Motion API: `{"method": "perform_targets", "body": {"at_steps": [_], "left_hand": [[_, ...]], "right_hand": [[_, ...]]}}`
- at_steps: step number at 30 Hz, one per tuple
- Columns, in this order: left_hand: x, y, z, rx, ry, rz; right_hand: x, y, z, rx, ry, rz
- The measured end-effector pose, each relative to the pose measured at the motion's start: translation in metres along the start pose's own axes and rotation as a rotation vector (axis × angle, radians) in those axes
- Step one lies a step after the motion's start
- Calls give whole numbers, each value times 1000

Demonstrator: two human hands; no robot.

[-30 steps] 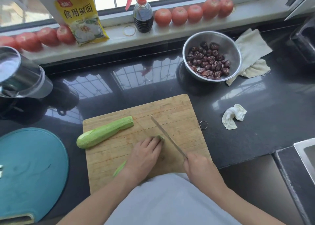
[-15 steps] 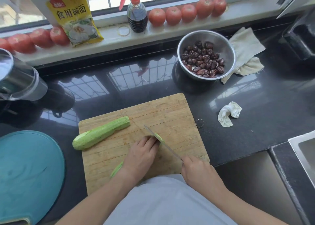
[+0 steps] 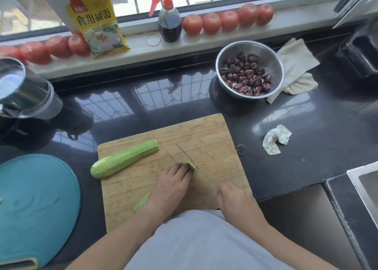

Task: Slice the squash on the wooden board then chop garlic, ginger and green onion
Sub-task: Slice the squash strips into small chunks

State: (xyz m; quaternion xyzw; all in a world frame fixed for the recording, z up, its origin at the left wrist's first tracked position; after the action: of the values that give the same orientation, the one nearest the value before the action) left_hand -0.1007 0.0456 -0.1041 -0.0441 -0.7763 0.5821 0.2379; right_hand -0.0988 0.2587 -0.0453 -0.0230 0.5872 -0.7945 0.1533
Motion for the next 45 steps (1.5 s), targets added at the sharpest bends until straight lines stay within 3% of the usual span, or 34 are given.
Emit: {"method": "perform_targets", "body": {"at_steps": [20,30,41,45], "left_hand": [[3,-5,-2,32,-4,98],[-1,-14,-3,-4,-32,117],[2,-16,-5,41,-11,151],[1,-15,-5,18,-15,162]], "right_hand": [[-4,-3,7,-176,-54,26],[2,7,-1,114,82,16],[-14,0,-5,-120,-89,9],[-12,-4,-1,-167,-60,23]]}}
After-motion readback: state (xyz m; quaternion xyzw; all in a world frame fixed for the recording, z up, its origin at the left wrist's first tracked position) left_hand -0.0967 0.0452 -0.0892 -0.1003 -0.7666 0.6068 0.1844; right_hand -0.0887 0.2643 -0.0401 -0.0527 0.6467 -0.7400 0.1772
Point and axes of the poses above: each hand's wrist, its own x-axis towards the middle knuckle, its own y-axis out of the palm, z = x × y, the point moved 1 cm from there along x, towards the middle knuckle, and after that the axes turned 15 degrees about -z, right-handed, at the moved point
